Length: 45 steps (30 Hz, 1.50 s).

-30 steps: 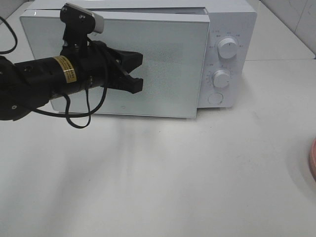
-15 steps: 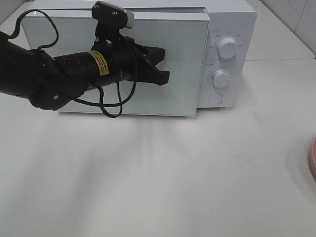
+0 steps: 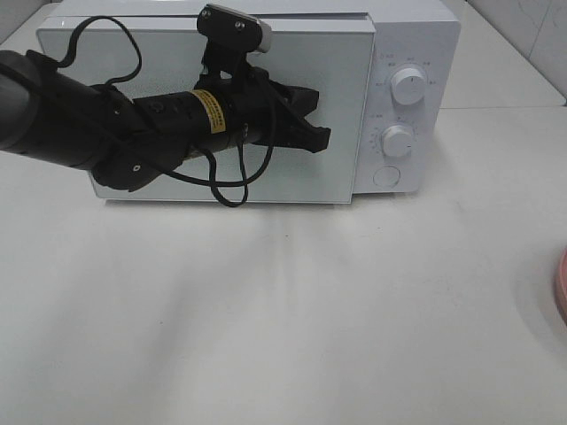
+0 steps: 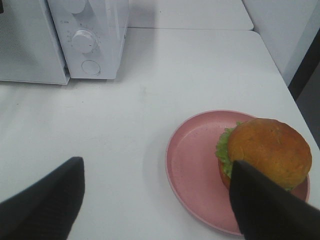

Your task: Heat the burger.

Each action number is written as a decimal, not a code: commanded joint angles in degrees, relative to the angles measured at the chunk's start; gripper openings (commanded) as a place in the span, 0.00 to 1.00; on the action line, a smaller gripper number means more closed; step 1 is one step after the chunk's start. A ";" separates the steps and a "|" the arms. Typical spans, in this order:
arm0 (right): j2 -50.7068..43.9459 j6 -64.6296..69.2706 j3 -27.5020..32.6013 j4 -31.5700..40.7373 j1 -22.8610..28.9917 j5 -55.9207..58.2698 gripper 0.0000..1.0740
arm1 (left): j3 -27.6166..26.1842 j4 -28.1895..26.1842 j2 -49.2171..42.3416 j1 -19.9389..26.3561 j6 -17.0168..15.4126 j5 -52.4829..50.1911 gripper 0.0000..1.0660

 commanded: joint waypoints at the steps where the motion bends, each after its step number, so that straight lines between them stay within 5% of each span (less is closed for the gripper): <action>1: -1.49 -0.63 0.17 0.11 -0.29 -0.40 0.71 | -3.09 -1.15 1.38 0.74 0.17 -0.29 0.00; 18: -1.49 -0.63 0.17 0.11 -0.29 -0.40 0.71 | -11.06 -1.03 4.18 0.74 -2.06 3.44 0.00; 20: -1.49 -0.63 0.17 0.11 -0.29 -0.40 0.71 | -9.28 2.46 3.15 0.34 -5.90 4.07 0.00; 23: -1.49 -0.63 0.17 0.11 -0.29 -0.40 0.71 | -8.48 3.15 2.75 0.34 -6.47 4.07 0.00; 32: -1.49 -0.63 0.17 0.11 -0.29 -0.40 0.71 | 5.33 4.70 -6.53 -2.64 -7.22 4.64 0.00; 36: -1.49 -0.63 0.17 0.11 -0.29 -0.40 0.71 | 8.88 4.70 -9.85 -3.72 -7.28 6.42 0.17; 38: -1.49 -0.63 0.17 0.11 -0.29 -0.40 0.71 | 12.83 4.70 -14.09 -3.95 -7.73 9.00 0.61; 39: -1.49 -0.63 0.17 0.11 -0.29 -0.40 0.71 | 12.83 4.70 -14.09 -3.95 -7.73 9.00 0.61; 41: -1.49 -0.63 0.17 0.11 -0.29 -0.40 0.71 | 14.67 4.70 -17.36 -3.95 -8.94 14.04 0.96; 45: -1.49 -0.63 0.17 0.11 -0.29 -0.40 0.71 | 15.99 4.64 -21.03 -3.95 -9.22 21.14 0.95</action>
